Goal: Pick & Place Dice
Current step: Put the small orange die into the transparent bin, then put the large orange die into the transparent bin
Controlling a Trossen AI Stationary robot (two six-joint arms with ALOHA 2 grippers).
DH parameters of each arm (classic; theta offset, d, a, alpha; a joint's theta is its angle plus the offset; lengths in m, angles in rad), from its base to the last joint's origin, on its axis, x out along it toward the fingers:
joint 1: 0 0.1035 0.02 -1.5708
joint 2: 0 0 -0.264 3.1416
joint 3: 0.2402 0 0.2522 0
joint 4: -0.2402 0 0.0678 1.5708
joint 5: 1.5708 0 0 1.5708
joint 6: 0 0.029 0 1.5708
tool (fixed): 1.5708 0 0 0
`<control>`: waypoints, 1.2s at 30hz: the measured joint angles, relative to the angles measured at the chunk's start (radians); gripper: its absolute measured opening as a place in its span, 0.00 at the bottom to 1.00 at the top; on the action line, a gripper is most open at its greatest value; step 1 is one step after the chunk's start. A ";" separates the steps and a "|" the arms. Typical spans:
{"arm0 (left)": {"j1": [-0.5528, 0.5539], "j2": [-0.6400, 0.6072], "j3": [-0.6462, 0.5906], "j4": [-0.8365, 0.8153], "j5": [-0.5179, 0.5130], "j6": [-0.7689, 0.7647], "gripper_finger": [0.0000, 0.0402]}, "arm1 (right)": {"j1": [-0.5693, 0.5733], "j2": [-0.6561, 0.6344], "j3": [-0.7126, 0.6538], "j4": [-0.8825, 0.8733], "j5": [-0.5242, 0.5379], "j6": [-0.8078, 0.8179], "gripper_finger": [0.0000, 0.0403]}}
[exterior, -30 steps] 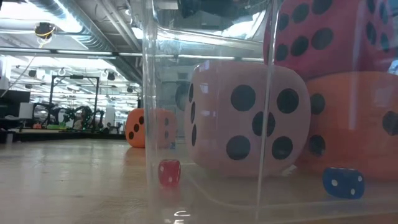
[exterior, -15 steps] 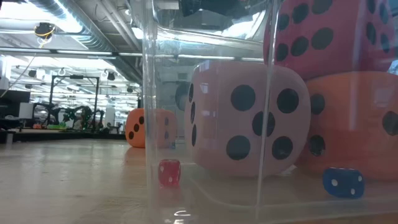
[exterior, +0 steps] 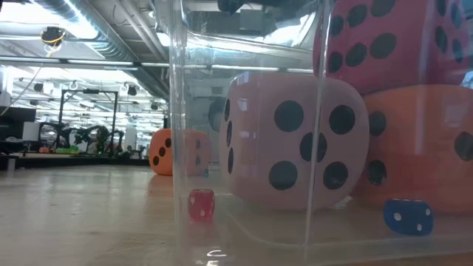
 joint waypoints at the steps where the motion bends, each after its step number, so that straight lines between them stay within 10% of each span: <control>1: 0.000 0.000 0.000 0.013 0.001 -0.001 0.52 | -0.004 0.004 0.000 0.005 0.006 0.004 0.25; 36: 0.000 0.000 0.000 0.052 0.194 -0.046 0.52 | -0.006 -0.046 0.000 0.062 0.033 -0.138 0.24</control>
